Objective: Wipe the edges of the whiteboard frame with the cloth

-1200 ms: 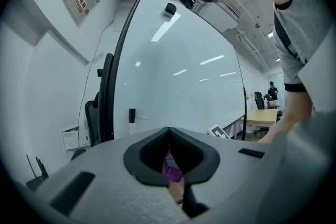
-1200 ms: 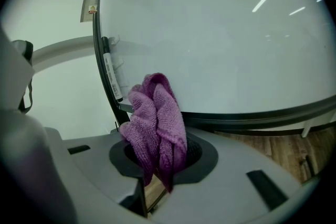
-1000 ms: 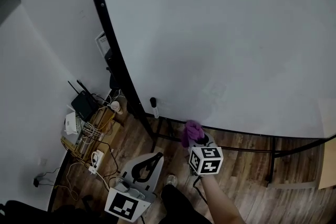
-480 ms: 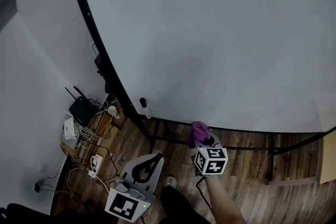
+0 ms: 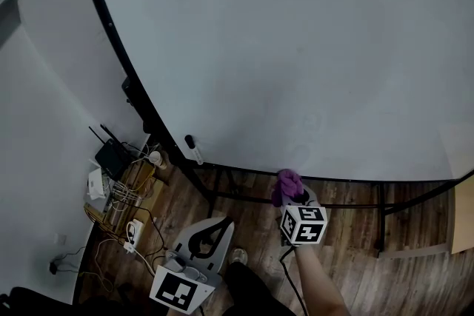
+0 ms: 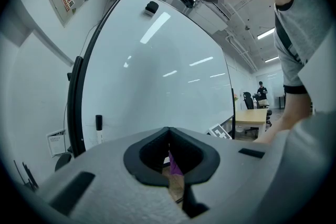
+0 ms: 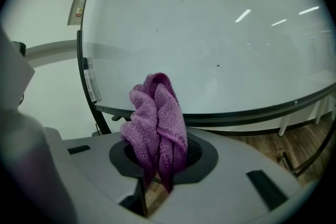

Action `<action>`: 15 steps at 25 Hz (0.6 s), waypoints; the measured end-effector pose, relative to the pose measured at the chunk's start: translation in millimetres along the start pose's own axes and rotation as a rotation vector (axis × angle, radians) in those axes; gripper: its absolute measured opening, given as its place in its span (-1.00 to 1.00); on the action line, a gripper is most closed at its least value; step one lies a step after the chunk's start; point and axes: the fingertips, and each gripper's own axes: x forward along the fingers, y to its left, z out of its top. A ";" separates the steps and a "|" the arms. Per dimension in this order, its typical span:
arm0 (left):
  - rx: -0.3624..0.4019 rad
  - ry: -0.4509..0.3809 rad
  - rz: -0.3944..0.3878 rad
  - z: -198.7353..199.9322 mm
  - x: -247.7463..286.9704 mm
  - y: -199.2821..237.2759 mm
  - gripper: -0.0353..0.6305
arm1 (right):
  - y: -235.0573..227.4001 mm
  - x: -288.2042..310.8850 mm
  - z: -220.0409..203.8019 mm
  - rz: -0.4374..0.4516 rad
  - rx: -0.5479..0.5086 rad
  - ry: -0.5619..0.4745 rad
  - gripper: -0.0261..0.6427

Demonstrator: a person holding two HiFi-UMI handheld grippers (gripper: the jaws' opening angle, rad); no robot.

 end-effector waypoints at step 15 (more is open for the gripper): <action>0.009 -0.077 -0.140 18.1 24.0 -72.9 -0.85 | -52.8 -26.5 0.2 -0.051 -0.011 -0.022 -0.66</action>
